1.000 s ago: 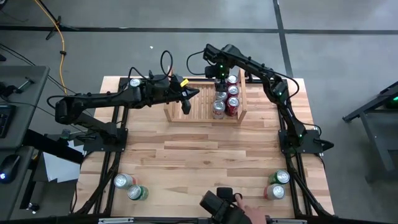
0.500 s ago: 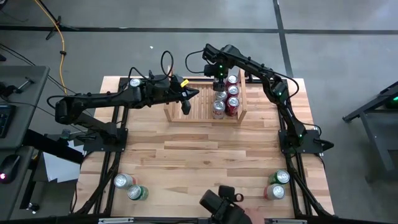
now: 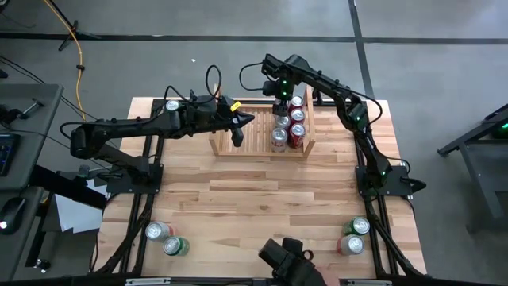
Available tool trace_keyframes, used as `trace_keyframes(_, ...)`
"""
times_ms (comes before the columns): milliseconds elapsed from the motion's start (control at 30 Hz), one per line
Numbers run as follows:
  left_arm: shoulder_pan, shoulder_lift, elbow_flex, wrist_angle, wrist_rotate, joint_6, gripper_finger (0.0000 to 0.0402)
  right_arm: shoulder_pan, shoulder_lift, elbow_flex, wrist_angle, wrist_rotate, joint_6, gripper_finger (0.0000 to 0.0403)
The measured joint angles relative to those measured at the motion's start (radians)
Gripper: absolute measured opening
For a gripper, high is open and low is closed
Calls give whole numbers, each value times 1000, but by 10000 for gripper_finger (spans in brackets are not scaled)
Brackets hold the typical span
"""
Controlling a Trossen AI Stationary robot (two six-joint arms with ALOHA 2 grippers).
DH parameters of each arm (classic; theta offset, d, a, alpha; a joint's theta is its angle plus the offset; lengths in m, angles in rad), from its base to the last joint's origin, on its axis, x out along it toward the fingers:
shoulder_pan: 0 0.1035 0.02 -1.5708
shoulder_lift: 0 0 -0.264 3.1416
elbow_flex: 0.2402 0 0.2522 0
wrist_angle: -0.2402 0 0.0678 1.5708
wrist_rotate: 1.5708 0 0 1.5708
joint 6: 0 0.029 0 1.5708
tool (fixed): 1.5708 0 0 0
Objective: Place canned beverage on shelf
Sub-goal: Put the red-silver soda can aligned with the other red-silver soda can on the shelf, then adjust the red-silver soda cans on the shelf
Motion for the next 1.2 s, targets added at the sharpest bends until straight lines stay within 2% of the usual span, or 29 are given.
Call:
trace_keyframes(567, 0, 0, 0, 0, 1, -8, 0, -3, 0, 0, -4, -3, 17, 306)
trace_keyframes(867, 0, 0, 0, 0, 1, -8, 0, -3, 0, 0, -4, -2, 17, 346)
trace_keyframes(1200, 0, 0, 0, 0, 0, -7, 0, -3, 0, 0, -2, -5, 10, 350)
